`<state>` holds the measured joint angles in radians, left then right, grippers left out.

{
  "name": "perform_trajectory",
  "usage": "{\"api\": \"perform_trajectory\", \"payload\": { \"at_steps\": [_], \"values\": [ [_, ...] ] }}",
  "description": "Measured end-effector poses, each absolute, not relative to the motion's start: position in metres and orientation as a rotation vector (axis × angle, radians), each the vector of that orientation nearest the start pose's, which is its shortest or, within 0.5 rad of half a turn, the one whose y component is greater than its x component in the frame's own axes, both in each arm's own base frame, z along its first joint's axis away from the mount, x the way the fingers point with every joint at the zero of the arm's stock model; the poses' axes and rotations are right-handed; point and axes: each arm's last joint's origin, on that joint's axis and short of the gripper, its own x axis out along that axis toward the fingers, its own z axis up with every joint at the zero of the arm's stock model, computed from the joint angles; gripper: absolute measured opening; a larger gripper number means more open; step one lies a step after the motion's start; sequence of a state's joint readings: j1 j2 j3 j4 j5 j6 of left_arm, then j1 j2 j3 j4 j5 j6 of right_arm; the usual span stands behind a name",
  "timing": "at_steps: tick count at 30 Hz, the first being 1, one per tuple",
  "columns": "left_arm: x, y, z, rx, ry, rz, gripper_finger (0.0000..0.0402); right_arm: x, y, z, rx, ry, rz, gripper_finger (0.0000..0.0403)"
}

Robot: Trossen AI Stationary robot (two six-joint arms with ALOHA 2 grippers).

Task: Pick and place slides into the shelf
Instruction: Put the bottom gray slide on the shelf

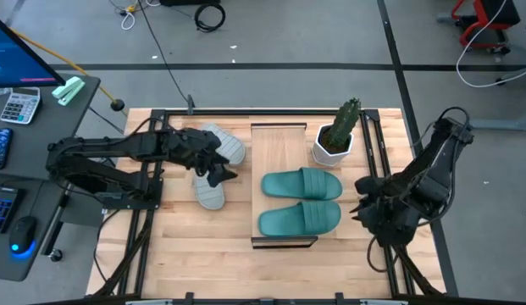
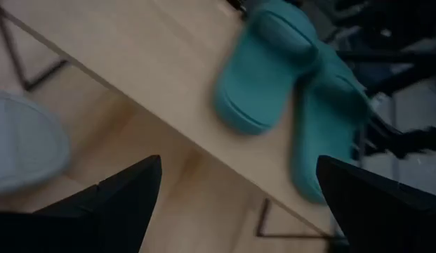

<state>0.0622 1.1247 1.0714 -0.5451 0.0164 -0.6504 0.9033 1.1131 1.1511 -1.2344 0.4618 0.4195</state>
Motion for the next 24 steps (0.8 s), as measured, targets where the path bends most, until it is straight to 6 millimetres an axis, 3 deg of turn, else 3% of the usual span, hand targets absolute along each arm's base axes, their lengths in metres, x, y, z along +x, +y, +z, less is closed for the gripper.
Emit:
{"api": "perform_trajectory", "payload": {
  "at_steps": [5,12,19,24],
  "values": [
    [0.233,0.021,0.332,-0.651,0.575,0.272,0.0385,0.121,0.144,0.317,-0.293,1.001,0.137,0.0058],
    [0.221,0.022,0.32,-0.611,0.727,0.362,0.0385,0.117,0.159,0.309,-0.206,1.063,0.134,0.0028],
    [0.208,0.032,0.311,-0.622,0.798,0.604,0.0385,0.116,0.16,0.309,-0.032,1.072,0.036,0.0027],
    [0.202,0.042,0.308,-0.628,0.841,0.666,0.0385,0.116,0.16,0.309,0.022,1.073,0.004,0.0031]
  ]
}}
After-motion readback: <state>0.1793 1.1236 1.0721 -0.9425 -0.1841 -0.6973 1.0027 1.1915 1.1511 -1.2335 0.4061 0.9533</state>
